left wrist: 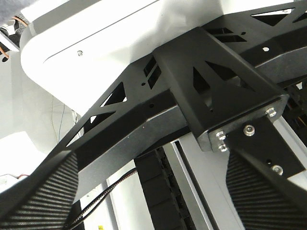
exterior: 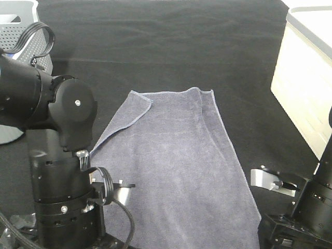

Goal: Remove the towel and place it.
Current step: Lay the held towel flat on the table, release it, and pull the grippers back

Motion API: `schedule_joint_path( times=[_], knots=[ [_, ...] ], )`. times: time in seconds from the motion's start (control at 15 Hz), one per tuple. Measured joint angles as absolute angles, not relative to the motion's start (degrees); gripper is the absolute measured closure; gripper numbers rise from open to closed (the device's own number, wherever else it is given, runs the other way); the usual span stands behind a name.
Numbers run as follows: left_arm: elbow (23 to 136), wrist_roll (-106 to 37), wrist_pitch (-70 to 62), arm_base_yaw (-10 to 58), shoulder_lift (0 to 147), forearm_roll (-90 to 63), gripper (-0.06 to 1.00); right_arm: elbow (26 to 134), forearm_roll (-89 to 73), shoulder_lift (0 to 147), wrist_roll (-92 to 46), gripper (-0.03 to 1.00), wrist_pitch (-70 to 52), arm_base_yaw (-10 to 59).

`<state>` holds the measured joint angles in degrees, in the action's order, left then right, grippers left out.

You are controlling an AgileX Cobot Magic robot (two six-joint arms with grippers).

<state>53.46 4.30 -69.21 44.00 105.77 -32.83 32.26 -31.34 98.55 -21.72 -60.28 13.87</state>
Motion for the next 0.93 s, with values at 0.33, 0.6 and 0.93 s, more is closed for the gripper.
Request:
schedule_joint_path(
  times=[0.33,0.6,0.93],
  knots=[
    [57.81,2.01,-69.44,44.12,105.77,-30.25,0.15,32.26,-31.34,97.86,-21.77,0.12,-60.5,13.87],
    [65.09,8.65,-69.61,44.12,105.77,-17.93,0.15,38.5,-31.05,91.56,-21.26,0.12,-60.45,13.87],
    [77.92,14.15,-68.58,40.74,106.11,-0.86,0.15,51.05,-29.51,90.3,-17.07,0.12,-61.82,13.75]
  ],
)
